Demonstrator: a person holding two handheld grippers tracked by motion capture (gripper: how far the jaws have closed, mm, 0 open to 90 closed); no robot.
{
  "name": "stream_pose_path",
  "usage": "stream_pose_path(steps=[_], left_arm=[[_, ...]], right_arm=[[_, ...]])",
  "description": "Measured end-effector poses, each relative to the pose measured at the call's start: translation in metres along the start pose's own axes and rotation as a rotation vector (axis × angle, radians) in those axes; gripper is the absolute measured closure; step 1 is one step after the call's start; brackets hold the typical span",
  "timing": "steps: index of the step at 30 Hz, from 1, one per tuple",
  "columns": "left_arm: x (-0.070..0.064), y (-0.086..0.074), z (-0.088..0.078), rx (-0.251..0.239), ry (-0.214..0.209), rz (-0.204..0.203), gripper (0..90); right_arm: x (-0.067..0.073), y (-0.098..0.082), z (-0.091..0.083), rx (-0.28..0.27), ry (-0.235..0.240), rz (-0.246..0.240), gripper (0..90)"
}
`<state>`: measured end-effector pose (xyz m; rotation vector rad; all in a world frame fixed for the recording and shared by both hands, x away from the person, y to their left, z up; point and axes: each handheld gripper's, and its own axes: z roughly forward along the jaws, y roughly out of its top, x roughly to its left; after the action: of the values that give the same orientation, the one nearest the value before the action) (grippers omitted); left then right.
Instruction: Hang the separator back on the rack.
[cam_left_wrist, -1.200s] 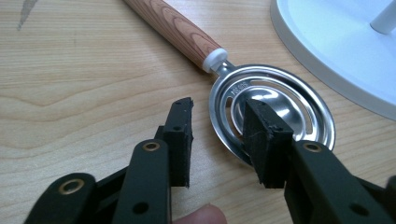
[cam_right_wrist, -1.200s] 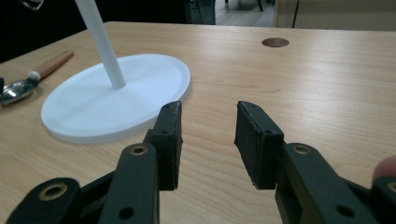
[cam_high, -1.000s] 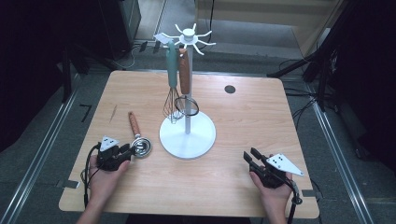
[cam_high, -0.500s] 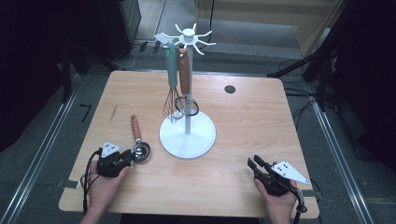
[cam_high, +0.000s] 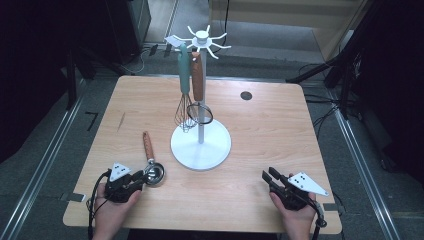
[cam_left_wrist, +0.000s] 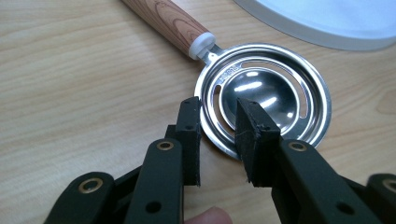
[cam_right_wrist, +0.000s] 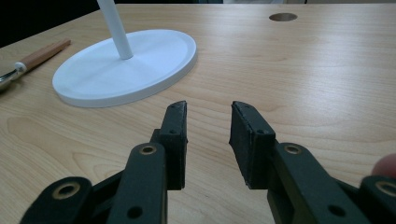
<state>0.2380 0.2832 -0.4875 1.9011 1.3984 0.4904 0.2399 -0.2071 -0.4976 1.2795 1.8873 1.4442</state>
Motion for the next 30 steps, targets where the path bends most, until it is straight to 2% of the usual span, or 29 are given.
stream_pose_path(steps=[2,6,8,11,12,14,16,17,18,19,20,25,26,29,30], left_arm=[[-0.005,-0.005,-0.005,0.005,-0.028,-0.016,71.7],[-0.015,-0.010,-0.011,0.024,-0.056,-0.003,69.6],[-0.021,-0.011,-0.012,0.022,-0.070,0.014,63.3],[-0.020,-0.009,-0.011,-0.003,-0.080,0.006,53.6],[-0.017,-0.008,-0.009,-0.006,-0.084,-0.012,52.7],[-0.014,-0.008,-0.006,-0.002,-0.098,-0.018,52.3],[-0.014,-0.006,-0.003,0.000,-0.141,-0.029,54.3],[-0.014,-0.006,-0.003,0.000,-0.141,-0.029,55.5],[-0.014,-0.006,-0.002,0.000,-0.169,-0.029,56.6],[-0.016,-0.006,-0.002,0.003,-0.177,-0.027,57.4],[-0.019,-0.006,0.000,0.012,-0.185,-0.009,58.3],[-0.029,-0.005,0.002,0.019,-0.177,0.009,63.5],[-0.034,-0.005,0.003,0.024,-0.188,0.021,63.8],[-0.041,-0.005,0.005,0.029,-0.204,0.026,59.9],[-0.049,-0.004,0.007,0.032,-0.215,0.033,59.1]], right_arm=[[-0.001,0.000,0.000,0.000,0.003,0.008,68.3],[-0.002,0.000,0.001,0.004,0.005,0.015,68.3],[-0.002,0.001,0.000,-0.001,0.005,0.018,68.3],[-0.003,0.001,0.000,-0.006,0.006,0.021,68.3],[-0.002,0.002,-0.001,-0.009,0.005,0.025,68.3],[-0.003,0.003,-0.001,-0.013,0.004,0.031,68.3],[-0.003,0.004,0.000,-0.014,0.008,0.034,68.2],[-0.003,0.004,0.000,-0.014,0.008,0.034,68.2],[-0.003,0.004,0.001,-0.012,0.008,0.039,68.1],[-0.002,0.004,0.002,-0.011,0.010,0.034,68.1],[-0.001,0.004,0.003,-0.009,0.013,0.035,68.2],[0.003,0.004,0.005,-0.008,0.027,0.028,67.8],[0.005,0.004,0.007,-0.007,0.035,0.025,67.4],[0.008,0.005,0.008,-0.005,0.051,0.018,67.4],[0.010,0.005,0.009,-0.001,0.053,0.017,67.4]])
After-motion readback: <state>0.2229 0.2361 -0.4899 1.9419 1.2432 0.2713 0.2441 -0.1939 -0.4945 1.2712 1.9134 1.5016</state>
